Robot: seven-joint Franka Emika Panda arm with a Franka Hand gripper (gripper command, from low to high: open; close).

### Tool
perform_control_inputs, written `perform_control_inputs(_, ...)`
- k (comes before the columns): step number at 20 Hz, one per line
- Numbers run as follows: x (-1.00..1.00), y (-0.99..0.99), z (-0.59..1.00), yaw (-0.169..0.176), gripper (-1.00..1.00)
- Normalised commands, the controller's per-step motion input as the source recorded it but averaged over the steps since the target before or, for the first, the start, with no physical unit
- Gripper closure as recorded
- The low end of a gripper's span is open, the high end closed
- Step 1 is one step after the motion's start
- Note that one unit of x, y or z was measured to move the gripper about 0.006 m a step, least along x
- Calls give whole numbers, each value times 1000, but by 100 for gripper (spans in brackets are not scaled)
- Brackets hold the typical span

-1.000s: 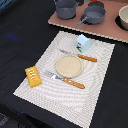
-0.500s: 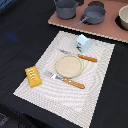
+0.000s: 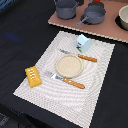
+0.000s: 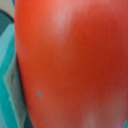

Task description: Interact with the objects in diverse but meaningful ways.

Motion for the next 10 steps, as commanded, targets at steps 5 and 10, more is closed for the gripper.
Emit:
perform_control_inputs(5, 243, 314, -273, -43, 100)
perform_control_inputs(10, 209, 312, -230, -44, 100)
